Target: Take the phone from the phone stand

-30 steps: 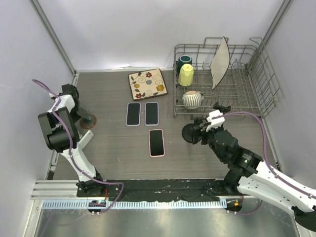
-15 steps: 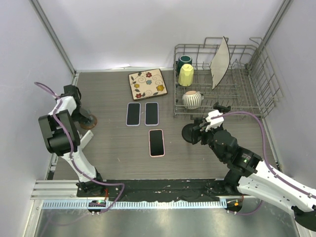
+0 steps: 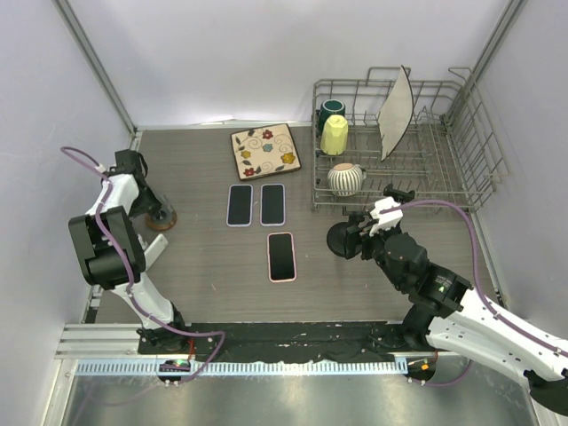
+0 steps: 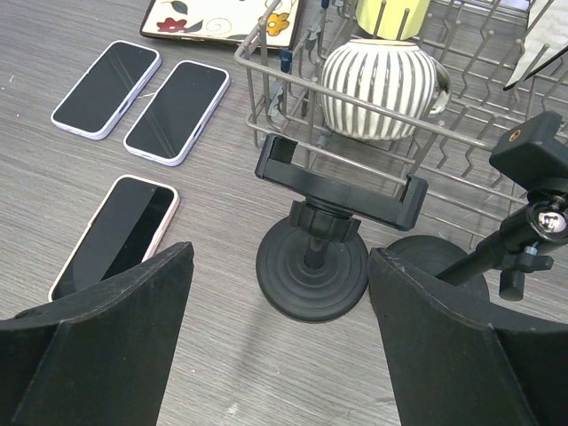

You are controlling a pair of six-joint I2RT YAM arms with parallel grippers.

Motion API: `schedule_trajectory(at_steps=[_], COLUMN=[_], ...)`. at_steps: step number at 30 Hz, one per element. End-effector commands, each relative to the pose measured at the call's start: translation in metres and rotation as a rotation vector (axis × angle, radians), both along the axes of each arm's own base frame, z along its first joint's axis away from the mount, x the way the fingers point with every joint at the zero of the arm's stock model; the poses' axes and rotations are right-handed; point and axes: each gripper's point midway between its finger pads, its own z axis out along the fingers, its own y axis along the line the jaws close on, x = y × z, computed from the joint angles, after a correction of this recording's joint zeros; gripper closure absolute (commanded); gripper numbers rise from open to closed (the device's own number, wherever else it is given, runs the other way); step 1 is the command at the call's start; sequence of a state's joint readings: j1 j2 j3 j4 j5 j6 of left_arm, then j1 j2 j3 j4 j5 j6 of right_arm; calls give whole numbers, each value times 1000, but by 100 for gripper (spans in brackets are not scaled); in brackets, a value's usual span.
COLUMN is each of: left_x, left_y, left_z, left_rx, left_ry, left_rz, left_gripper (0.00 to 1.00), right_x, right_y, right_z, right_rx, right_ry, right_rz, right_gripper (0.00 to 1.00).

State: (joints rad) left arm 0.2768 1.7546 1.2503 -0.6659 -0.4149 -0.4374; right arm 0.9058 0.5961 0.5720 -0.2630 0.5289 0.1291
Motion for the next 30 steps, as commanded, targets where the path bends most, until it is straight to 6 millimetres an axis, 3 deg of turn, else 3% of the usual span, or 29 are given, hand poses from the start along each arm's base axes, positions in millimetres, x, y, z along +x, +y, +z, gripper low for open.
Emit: schedule_trajectory(at_steps=[1, 14, 19, 30], left_x=[4, -19, -31, -28], left_y=[-2, 30, 42, 46], left_z=[6, 21, 13, -13], left_rx=[12, 137, 126, 97], left_ry=[-22, -12, -10, 45], left_rz=[-4, 102, 149, 139], left_gripper=[16, 15, 15, 20], right_x=[2, 0, 0, -2], right_y=[4, 2, 1, 0], right_z=[28, 30, 30, 31], right_rx=[49, 55, 56, 60], right_ry=[-51, -54, -58, -62], right_rz=[11, 12, 10, 14], right_gripper=[15, 16, 16, 16])
